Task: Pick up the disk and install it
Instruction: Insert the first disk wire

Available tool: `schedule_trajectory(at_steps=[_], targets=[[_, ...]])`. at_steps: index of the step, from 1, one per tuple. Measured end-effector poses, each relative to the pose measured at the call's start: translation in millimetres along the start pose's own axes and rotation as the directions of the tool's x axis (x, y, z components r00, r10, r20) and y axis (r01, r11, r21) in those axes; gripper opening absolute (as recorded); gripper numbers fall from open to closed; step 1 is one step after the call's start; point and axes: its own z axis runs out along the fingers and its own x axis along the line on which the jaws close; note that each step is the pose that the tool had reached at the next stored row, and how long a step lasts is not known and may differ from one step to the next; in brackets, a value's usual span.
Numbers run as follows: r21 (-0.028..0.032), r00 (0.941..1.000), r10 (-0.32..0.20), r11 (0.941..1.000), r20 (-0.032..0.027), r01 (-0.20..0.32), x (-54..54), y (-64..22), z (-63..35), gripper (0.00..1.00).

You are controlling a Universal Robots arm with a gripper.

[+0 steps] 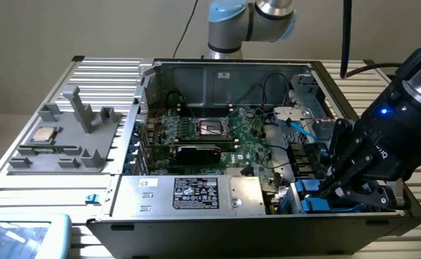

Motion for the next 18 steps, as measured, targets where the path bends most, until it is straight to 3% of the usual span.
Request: schedule_trajectory(at_steps=[10,18], targets=[[0.0043,0.9999,0.010,0.9999,-0.0018,-0.010,0.0,0.1,0.0,0.16],[0.0312,0.9986,0.052,0.9982,-0.0073,-0.052,0.0,0.1,0.0,0.16]])
